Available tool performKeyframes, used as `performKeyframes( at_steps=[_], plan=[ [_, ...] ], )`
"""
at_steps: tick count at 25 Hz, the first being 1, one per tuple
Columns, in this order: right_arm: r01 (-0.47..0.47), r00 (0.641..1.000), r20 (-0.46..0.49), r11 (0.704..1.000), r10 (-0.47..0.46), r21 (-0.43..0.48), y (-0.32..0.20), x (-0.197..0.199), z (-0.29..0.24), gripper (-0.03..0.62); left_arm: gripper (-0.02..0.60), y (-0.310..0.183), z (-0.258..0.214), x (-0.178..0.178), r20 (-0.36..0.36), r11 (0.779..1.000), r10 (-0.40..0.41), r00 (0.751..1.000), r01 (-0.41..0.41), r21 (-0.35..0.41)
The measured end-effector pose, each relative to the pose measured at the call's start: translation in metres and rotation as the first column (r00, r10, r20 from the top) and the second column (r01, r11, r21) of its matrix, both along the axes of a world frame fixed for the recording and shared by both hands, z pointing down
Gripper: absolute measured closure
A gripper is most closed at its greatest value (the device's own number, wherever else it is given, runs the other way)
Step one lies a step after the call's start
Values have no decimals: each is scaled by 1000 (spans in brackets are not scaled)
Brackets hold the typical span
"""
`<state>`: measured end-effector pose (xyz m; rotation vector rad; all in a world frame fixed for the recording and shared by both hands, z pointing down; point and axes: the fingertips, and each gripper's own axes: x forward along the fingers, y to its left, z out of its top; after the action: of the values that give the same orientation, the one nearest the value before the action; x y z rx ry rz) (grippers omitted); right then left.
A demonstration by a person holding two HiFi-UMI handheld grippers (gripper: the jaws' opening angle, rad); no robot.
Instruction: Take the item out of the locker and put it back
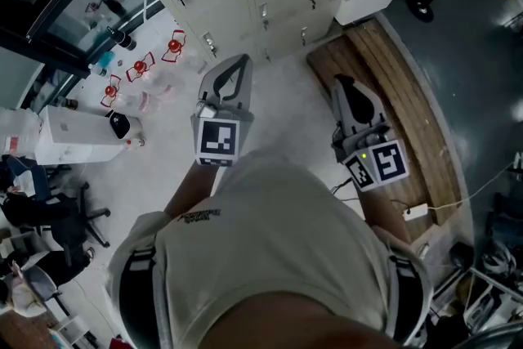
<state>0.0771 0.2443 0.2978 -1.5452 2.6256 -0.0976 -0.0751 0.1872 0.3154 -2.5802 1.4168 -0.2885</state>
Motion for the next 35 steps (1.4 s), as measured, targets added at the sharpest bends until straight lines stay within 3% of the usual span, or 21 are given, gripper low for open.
performKeyframes(
  at_steps=[9,18,25,35],
  plan=[
    [32,999,28,999,-32,15,2,25,3,591,568,14,5,23,3,1000,-28,1000,28,0],
    [49,997,50,998,-51,33,-20,25,2,591,568,-7,5,28,7,1000,-26,1000,26,13],
    [26,999,19,1000,-26,13,-55,25,19,591,568,-48,17,32,1,1000,2,1000,-2,10],
    [5,1000,12,1000,-5,-26,-150,16,25,591,568,-146,25,26,-1,1000,23,1000,-23,-20]
  ],
)
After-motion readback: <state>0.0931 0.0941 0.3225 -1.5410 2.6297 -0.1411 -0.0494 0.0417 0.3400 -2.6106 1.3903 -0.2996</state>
